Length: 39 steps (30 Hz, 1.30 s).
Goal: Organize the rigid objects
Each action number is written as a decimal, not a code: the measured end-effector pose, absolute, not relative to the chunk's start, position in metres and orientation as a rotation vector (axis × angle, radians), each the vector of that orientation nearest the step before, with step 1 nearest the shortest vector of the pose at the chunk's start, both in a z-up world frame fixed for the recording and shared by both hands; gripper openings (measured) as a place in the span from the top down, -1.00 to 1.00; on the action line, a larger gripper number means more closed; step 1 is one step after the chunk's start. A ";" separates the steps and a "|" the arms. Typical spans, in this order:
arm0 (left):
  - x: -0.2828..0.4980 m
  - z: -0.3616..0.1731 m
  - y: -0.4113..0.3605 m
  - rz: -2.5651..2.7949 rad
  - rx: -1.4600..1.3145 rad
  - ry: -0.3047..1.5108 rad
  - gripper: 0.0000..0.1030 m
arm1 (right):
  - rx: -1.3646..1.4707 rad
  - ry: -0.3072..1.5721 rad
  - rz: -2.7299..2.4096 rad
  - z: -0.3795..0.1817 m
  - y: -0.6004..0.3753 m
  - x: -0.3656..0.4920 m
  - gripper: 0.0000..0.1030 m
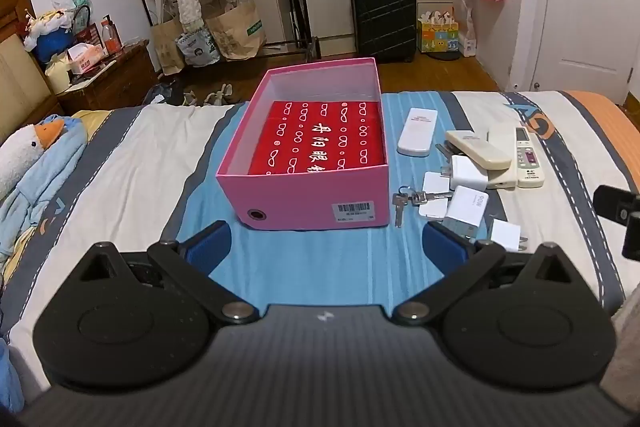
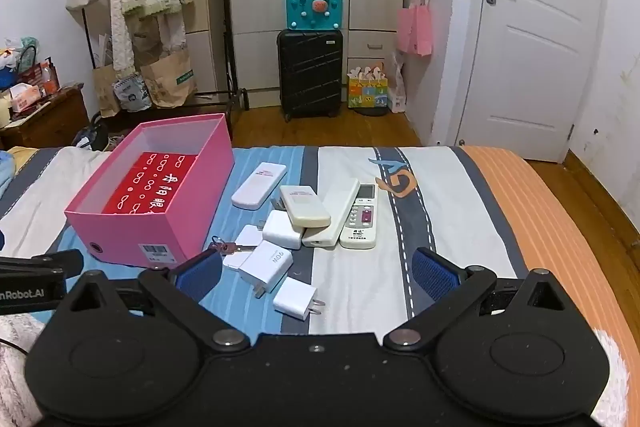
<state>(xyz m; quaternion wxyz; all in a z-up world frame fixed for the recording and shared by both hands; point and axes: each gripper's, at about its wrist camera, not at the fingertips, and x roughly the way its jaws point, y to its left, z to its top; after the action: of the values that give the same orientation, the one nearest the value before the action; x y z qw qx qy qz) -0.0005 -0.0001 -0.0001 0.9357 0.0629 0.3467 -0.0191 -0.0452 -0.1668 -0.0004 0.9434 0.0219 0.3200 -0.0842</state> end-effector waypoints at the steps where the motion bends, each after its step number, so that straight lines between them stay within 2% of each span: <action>1: 0.000 0.000 0.000 -0.037 0.126 0.711 -1.00 | 0.044 0.657 -0.171 0.000 -0.166 -0.045 -0.99; 39: 0.006 -0.014 0.013 0.003 0.110 0.772 -1.00 | 0.051 0.688 -0.184 -0.009 -0.168 -0.045 -0.99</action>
<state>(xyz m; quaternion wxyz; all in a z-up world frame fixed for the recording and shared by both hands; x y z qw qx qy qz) 0.0058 0.0130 -0.0144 0.9250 0.0537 0.3763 0.0014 -0.0453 -0.1675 -0.0090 0.9370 0.0248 0.3365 -0.0903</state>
